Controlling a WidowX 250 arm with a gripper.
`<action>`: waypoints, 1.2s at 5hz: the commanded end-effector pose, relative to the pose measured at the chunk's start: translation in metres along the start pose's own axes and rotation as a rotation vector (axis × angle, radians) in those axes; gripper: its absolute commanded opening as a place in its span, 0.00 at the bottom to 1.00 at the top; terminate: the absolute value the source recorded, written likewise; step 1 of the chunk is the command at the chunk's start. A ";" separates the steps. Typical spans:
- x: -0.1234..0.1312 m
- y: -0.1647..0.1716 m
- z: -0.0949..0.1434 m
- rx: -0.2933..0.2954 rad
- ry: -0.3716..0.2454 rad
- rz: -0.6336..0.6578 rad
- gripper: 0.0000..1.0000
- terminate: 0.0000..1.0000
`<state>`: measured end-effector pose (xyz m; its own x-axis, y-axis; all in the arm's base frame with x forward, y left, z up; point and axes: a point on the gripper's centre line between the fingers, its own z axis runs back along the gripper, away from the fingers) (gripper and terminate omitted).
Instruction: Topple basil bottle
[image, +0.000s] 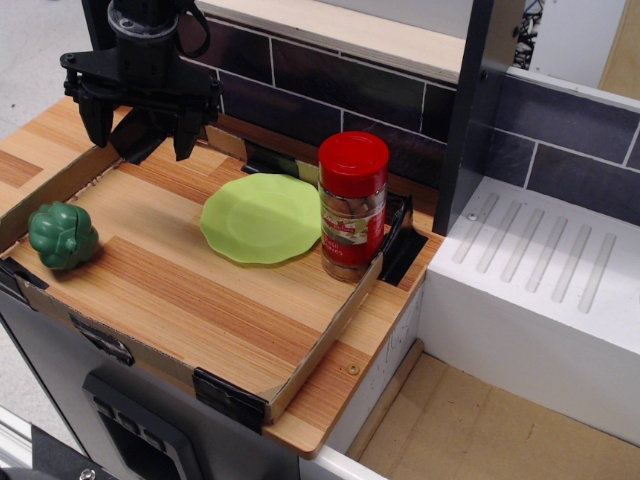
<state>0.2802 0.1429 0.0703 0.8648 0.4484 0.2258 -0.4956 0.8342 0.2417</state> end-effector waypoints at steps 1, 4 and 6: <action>0.000 0.000 0.000 0.000 0.000 0.000 1.00 0.00; 0.010 -0.061 0.028 -0.086 -0.051 0.146 1.00 0.00; 0.005 -0.100 0.049 -0.133 -0.013 0.156 1.00 0.00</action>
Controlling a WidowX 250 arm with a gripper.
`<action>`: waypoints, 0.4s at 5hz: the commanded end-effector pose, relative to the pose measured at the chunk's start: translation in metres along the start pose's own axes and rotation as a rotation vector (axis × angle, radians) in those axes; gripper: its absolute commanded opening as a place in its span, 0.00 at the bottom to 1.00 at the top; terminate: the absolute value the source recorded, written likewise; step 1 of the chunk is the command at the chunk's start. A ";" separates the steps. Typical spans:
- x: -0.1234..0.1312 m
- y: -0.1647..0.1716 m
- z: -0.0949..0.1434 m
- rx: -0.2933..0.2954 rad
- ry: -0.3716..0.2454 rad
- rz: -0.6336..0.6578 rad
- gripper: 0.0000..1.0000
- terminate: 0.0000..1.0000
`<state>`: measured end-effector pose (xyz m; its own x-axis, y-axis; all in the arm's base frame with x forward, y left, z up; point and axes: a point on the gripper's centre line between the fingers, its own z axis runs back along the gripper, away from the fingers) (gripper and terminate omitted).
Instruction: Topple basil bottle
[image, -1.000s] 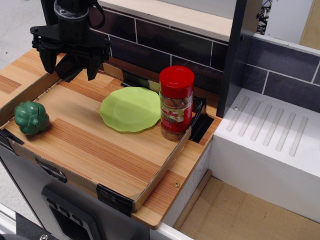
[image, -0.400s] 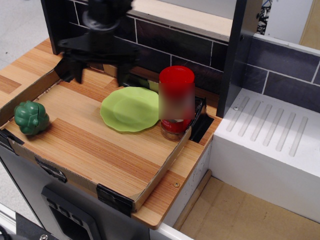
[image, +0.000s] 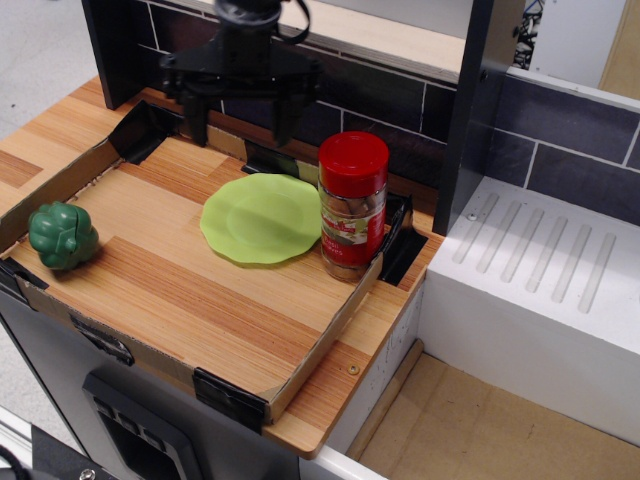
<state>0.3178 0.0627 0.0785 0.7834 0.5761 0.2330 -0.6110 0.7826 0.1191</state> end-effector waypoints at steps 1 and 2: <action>-0.006 -0.034 0.025 -0.084 -0.029 -0.026 1.00 0.00; -0.021 -0.046 0.034 -0.121 -0.040 -0.072 1.00 0.00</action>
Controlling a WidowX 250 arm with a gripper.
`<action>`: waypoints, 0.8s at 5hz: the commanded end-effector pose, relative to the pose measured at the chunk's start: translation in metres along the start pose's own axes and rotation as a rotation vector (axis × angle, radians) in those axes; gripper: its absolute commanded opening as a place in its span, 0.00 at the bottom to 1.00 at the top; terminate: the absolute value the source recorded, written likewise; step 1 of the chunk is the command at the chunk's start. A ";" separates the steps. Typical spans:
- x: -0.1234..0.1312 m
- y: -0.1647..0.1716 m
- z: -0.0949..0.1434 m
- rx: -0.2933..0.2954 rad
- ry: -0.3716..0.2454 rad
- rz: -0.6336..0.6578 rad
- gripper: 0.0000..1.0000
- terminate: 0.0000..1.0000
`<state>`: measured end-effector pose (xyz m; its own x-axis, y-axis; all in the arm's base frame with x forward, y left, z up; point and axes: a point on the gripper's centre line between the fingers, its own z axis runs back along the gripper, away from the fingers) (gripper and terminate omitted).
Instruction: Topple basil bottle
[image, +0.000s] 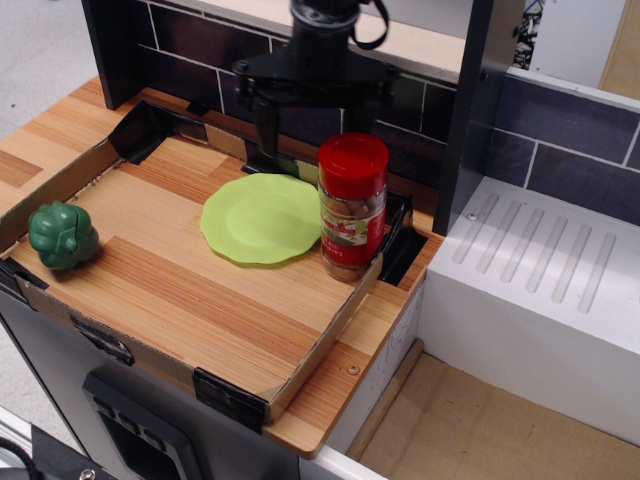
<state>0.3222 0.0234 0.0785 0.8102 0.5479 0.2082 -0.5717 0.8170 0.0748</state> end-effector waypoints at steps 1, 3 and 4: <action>-0.011 -0.027 0.031 -0.100 -0.107 -0.026 1.00 0.00; -0.020 -0.034 0.034 -0.101 -0.092 -0.040 1.00 0.00; -0.025 -0.029 0.031 -0.069 -0.076 -0.067 1.00 0.00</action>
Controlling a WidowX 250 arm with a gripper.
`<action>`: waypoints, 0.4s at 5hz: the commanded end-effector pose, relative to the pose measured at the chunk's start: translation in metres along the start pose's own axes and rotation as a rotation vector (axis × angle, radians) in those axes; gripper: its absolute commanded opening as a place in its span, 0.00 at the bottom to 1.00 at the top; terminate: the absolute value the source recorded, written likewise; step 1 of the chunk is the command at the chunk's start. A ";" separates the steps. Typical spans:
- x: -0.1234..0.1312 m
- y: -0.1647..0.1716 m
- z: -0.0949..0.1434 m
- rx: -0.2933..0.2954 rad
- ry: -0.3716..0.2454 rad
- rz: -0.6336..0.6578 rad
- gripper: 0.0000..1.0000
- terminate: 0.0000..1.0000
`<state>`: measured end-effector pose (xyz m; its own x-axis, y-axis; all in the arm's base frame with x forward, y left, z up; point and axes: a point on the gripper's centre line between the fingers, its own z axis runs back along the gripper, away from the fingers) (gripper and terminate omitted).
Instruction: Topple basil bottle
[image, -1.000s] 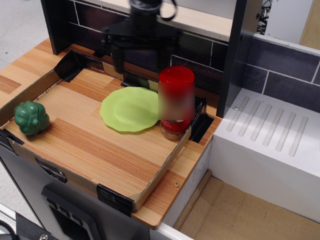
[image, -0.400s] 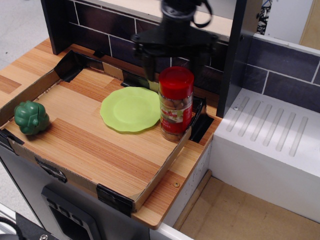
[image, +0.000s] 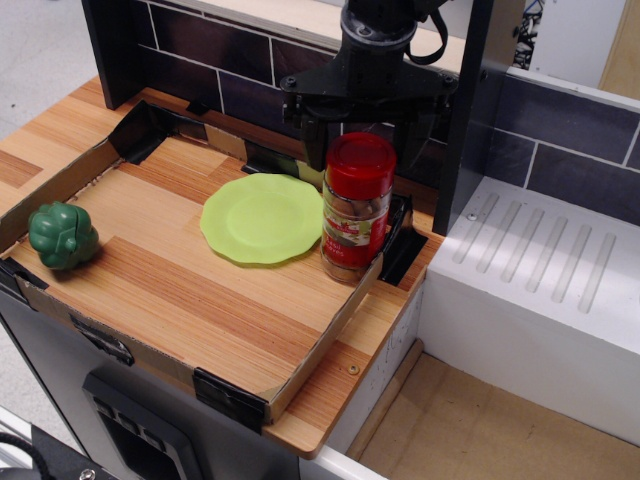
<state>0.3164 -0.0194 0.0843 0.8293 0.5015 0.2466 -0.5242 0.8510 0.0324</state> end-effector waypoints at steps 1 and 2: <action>-0.001 0.009 0.018 0.002 -0.005 -0.054 1.00 0.00; -0.004 0.015 0.016 0.032 -0.017 -0.110 0.00 0.00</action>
<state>0.2995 -0.0111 0.0847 0.8820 0.4127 0.2275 -0.4437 0.8898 0.1062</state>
